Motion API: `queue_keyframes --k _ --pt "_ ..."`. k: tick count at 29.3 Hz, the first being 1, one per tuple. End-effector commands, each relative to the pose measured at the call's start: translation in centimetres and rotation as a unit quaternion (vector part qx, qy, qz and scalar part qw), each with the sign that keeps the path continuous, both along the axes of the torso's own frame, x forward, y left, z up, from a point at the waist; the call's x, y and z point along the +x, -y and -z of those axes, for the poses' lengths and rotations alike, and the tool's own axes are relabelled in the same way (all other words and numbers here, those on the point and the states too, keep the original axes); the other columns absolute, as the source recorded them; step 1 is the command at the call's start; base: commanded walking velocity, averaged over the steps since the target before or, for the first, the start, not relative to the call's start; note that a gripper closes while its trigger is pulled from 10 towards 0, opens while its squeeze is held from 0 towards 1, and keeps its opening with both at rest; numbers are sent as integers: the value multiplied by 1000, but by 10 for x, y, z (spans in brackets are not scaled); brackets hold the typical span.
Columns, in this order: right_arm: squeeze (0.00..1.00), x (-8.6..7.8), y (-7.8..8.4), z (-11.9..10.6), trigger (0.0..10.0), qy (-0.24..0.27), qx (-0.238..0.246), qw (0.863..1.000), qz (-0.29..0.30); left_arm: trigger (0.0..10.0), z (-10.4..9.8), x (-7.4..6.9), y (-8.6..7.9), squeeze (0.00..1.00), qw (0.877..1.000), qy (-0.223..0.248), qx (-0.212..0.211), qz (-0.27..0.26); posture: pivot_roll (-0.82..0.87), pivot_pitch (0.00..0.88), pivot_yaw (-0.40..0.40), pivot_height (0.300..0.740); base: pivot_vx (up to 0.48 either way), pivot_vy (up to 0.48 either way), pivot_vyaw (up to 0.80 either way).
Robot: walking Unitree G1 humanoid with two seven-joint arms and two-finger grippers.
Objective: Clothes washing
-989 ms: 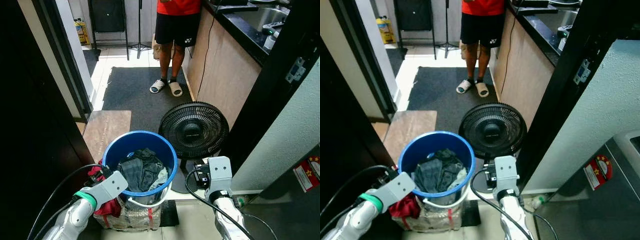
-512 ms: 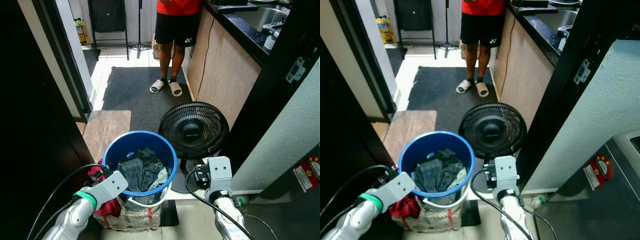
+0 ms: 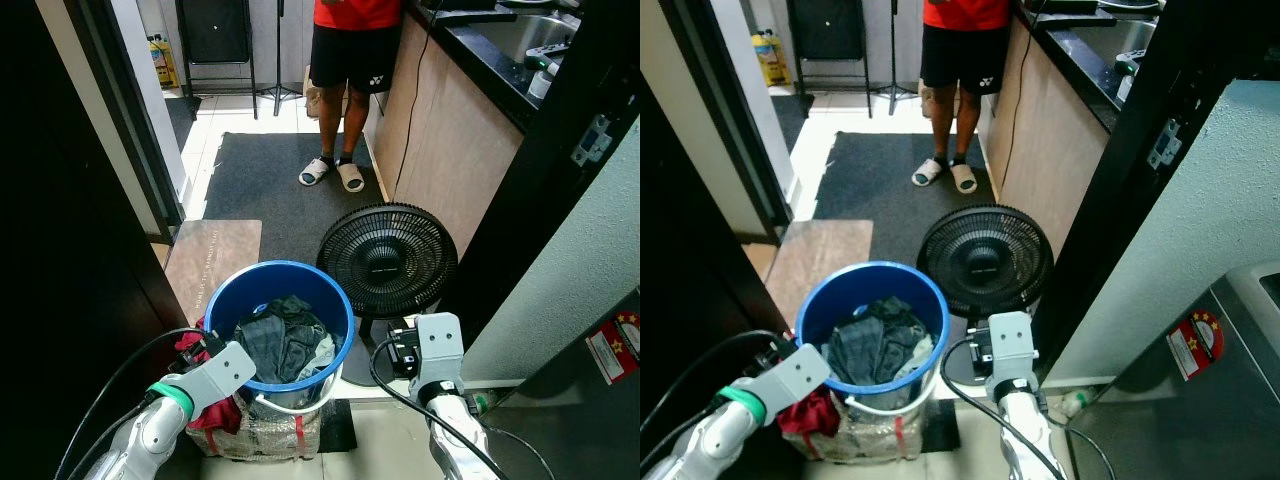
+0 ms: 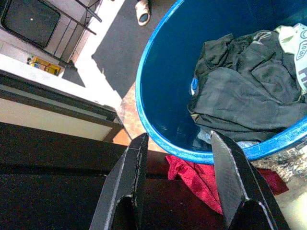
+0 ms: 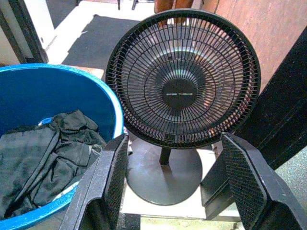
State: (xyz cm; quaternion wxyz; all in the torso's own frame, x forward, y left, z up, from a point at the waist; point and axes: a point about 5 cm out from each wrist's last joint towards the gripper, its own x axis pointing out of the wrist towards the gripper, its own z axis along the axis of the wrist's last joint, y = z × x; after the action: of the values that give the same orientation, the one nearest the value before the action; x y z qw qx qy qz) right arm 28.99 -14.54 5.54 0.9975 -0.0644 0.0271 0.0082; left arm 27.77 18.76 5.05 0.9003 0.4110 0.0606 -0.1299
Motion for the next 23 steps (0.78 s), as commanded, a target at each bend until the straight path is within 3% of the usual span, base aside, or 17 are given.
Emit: queue_keyframes --k 1,23 --pt "0 -3 -1 5 10000 -12 -3 1000 -4 10000 3 -4 -1 0 1000 -9 1 2 1 67 53 740 0 0 0" --pt "0 -2 -1 5 10000 -12 -5 1000 -4 10000 4 -5 -1 0 1000 -10 1 2 1 58 56 740 0 0 0"
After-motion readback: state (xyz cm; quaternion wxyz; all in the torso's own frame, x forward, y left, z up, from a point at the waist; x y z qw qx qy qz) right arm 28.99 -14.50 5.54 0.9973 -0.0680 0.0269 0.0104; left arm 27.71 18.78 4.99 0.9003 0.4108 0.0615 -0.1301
